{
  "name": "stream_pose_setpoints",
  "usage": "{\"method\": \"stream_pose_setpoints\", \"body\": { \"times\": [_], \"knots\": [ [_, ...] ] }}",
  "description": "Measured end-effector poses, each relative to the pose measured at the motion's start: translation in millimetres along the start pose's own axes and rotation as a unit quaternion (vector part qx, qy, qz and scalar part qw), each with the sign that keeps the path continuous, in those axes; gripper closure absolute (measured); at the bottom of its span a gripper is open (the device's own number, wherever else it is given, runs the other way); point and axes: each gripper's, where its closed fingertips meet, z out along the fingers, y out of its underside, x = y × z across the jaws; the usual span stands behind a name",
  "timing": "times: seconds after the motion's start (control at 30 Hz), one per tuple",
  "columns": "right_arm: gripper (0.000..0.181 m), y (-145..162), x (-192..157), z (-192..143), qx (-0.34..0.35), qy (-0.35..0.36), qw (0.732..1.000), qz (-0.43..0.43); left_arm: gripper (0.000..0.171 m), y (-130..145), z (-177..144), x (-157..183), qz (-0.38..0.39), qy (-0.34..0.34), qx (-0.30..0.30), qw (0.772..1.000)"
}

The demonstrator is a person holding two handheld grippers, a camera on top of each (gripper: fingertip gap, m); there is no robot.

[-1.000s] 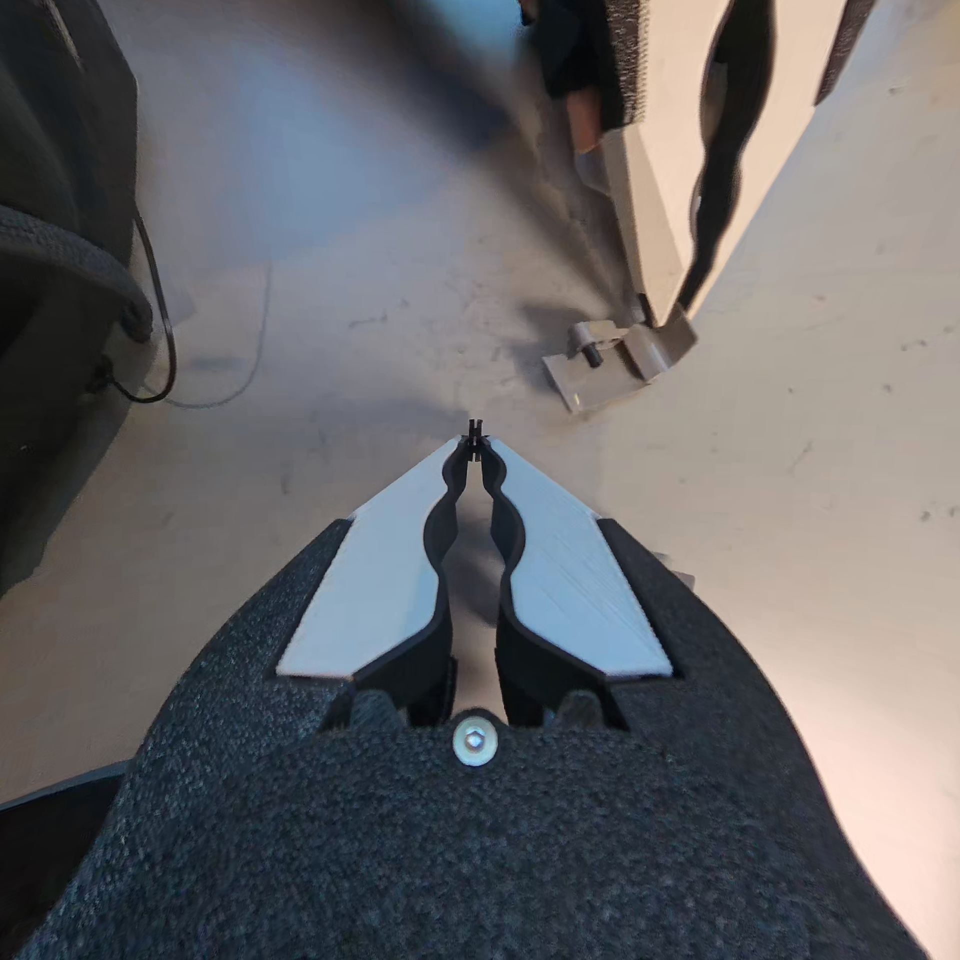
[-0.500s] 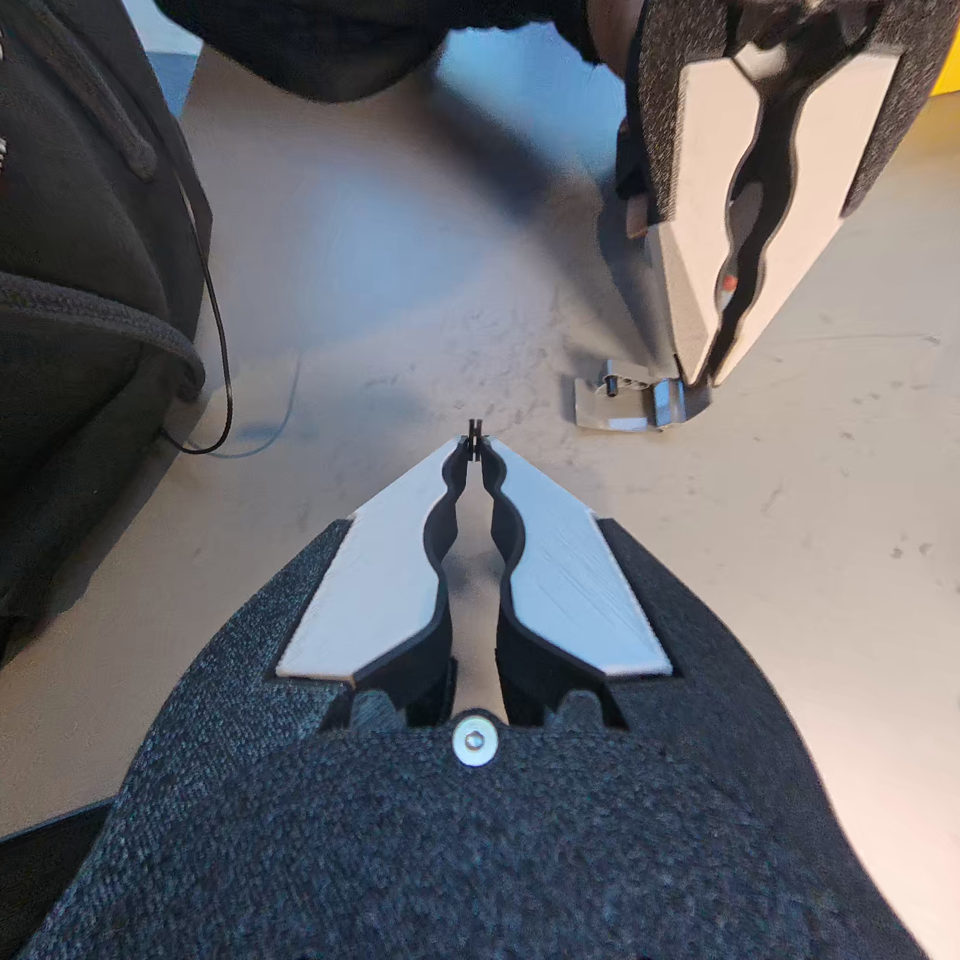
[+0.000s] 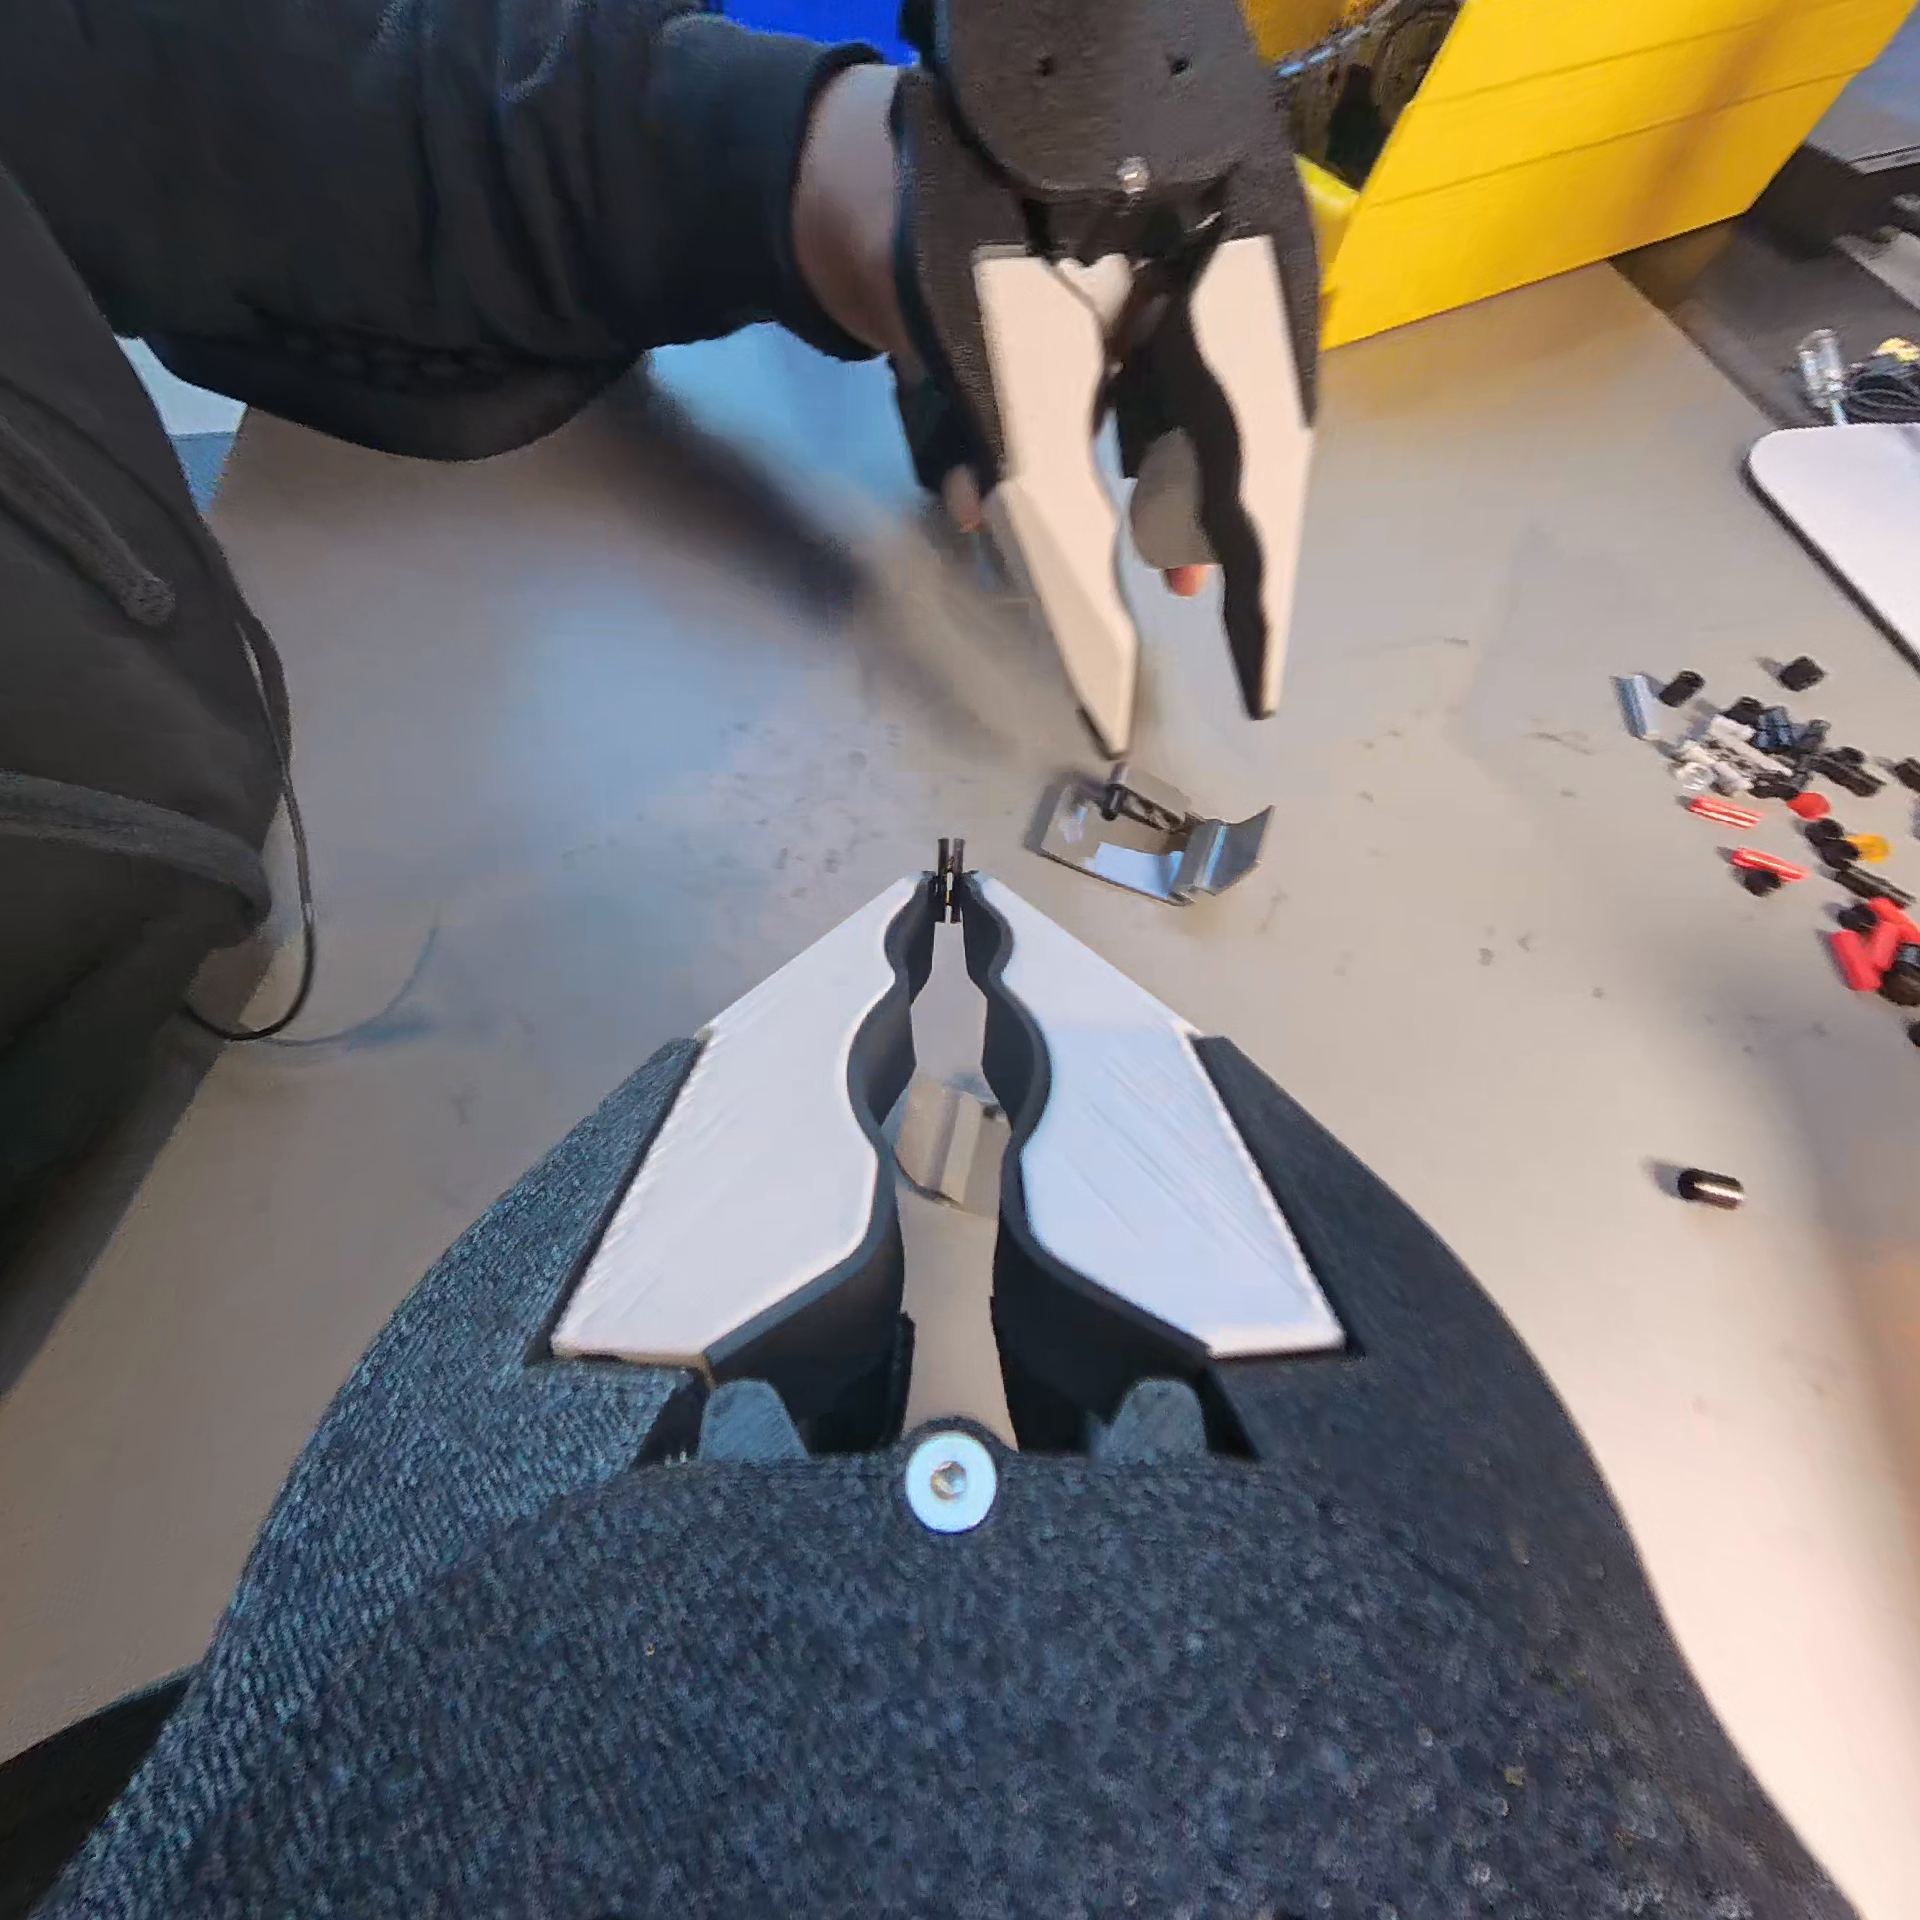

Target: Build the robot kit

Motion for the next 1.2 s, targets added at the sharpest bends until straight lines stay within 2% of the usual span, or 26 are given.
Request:
{"method": "stream_pose_setpoints", "body": {
  "times": [0.13, 0.23, 0.33, 0.83, 1.2],
  "knots": [
    [0.177, 3, 4, -1, 0.001, 0.007, 1.0, 0.006, 0.124, 9, 15, 12, -0.004, -0.015, -0.033, 0.999],
    [0.177, 6, 4, 1, -0.004, 0.007, 1.0, 0.004, 0.137, 10, 23, 13, 0.015, -0.024, -0.048, 0.998],
    [0.177, 7, 4, 2, -0.008, 0.008, 1.0, 0.002, 0.143, 13, 23, 13, 0.02, -0.021, -0.057, 0.998],
    [0.177, 9, 7, 4, -0.005, 0.016, 1.0, 0.012, 0.146, 34, -10, -3, 0.023, -0.012, -0.08, 0.996],
    [0.177, 14, 6, 9, -0.011, 0.012, 1.0, 0.017, 0.143, 37, -28, -10, 0.031, -0.017, -0.07, 0.997]
  ]
}}
